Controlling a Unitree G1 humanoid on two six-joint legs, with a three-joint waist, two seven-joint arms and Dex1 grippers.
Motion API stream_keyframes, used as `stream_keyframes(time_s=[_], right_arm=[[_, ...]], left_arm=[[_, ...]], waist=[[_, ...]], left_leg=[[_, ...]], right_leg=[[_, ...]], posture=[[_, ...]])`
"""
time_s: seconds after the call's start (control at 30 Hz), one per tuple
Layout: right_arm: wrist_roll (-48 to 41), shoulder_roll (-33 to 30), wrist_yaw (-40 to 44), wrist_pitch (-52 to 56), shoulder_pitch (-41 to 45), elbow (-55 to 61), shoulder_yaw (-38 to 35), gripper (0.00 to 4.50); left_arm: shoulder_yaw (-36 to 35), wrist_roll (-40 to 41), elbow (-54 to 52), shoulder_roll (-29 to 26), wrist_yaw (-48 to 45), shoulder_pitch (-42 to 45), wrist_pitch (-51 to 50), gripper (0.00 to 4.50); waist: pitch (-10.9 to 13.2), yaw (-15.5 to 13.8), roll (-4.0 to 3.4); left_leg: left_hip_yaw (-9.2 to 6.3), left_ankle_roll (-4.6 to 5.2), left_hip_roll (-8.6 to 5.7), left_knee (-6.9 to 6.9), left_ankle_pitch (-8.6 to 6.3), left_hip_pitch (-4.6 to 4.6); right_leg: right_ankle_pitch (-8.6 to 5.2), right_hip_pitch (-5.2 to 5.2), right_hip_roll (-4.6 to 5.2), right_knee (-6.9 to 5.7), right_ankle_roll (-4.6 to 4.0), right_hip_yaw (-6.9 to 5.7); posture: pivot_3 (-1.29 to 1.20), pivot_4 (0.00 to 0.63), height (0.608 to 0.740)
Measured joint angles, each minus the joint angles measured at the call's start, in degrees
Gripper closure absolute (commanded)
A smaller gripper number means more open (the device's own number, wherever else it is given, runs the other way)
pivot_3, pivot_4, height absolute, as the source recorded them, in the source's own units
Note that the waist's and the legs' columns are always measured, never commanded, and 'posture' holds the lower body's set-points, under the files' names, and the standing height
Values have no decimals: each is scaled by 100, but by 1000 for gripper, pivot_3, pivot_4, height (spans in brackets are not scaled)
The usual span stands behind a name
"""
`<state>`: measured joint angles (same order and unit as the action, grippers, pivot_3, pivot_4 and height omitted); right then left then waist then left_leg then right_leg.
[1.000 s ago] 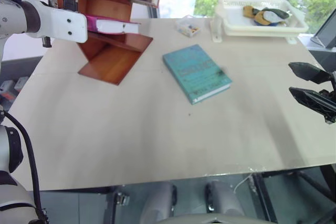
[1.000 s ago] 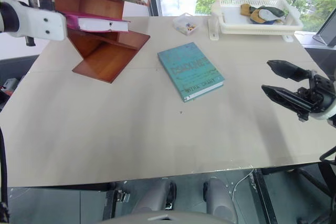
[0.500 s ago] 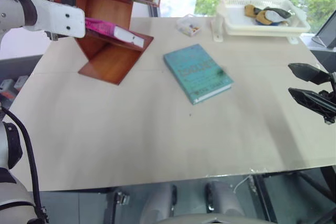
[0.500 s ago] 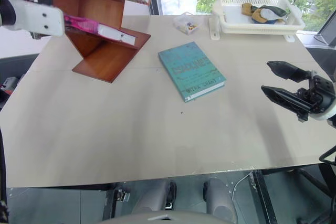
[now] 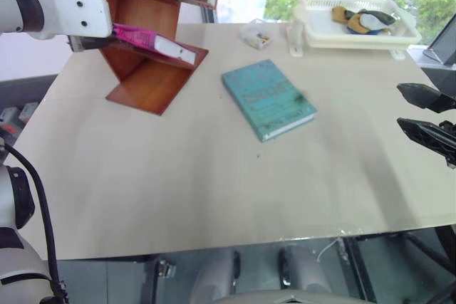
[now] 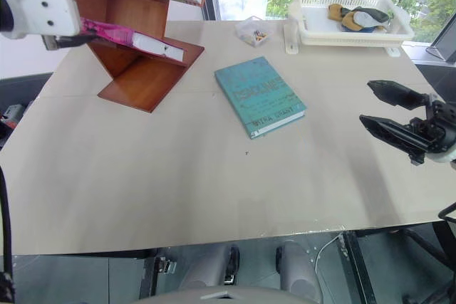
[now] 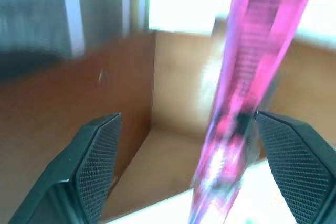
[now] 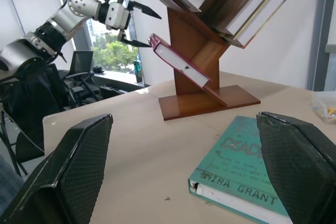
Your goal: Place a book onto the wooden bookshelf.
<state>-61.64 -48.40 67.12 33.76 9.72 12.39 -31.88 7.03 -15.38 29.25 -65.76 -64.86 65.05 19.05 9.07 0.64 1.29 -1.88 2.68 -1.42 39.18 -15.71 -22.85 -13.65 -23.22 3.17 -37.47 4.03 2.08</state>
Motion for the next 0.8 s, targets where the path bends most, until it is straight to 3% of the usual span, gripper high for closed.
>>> stream_keyframes(time_s=[0.43,0.6,0.8], right_arm=[[-21,-208,133,228,-55,-214,-78,0],[-40,-372,218,350,-56,-247,-92,0],[-51,-532,282,480,-196,-368,-305,0]], left_arm=[[-751,1170,-1256,-166,-330,-779,-984,119],[-1154,2797,-2736,501,-505,-1387,-2238,119],[-1360,3764,-4055,1001,-15,-2434,-3747,119]], waist=[[0,7,0],[0,-52,2],[-2,-6,-3]], left_leg=[[5,0,2,-2,0,7],[5,0,0,5,0,6],[4,0,5,-1,0,8]], right_leg=[[0,-1,-1,-5,0,8],[1,2,10,-3,0,8],[0,1,7,-5,-1,11]], posture=[[0,150,740],[0,150,740],[0,150,740]])
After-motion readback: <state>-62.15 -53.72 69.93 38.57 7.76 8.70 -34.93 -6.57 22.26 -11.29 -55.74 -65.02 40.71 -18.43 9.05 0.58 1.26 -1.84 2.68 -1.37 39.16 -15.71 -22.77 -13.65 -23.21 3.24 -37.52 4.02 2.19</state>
